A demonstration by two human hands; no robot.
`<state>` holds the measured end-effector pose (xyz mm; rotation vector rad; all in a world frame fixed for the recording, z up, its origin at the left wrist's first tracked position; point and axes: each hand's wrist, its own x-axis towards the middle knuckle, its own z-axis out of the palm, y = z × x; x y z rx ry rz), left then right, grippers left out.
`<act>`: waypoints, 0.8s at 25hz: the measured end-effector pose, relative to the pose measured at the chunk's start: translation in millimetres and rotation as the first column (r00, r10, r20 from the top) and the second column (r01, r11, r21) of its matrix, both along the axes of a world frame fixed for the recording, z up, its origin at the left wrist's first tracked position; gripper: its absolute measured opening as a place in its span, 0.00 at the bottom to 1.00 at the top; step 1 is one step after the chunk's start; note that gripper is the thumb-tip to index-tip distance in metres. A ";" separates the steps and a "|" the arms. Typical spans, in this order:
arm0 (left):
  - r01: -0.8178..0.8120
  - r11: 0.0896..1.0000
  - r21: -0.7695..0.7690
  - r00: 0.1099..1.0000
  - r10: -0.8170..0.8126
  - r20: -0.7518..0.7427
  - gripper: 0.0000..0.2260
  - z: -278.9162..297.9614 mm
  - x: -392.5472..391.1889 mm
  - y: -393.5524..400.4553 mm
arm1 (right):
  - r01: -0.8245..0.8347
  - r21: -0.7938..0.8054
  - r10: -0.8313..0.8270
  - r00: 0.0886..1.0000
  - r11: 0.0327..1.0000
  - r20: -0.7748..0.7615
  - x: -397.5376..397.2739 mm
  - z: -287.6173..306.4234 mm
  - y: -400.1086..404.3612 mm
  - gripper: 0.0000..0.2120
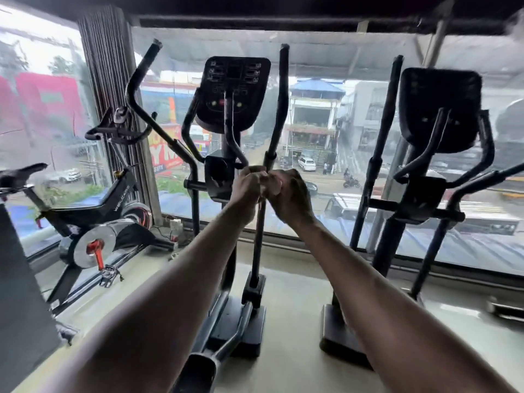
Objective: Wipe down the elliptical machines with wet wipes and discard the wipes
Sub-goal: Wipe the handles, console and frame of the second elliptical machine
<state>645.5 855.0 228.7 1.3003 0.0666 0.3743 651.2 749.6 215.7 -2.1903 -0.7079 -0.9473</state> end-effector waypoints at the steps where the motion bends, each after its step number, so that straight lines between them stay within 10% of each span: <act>1: 0.013 1.000 -0.027 0.999 -0.012 0.040 0.09 11.0 33.5 3.9 | 0.007 0.021 -0.007 1.000 1.000 -0.005 35.4 11.3 2.5 0.11; 8: -0.008 0.996 0.087 0.990 -0.005 0.141 0.04 105.8 232.4 13.3 | 0.057 0.288 -0.034 0.996 0.956 -0.086 243.2 125.0 -12.8 0.07; 20: -0.342 0.920 0.193 0.878 0.240 0.413 0.09 238.6 496.1 8.9 | -0.126 0.174 0.083 0.968 0.977 0.239 564.4 263.7 7.4 0.08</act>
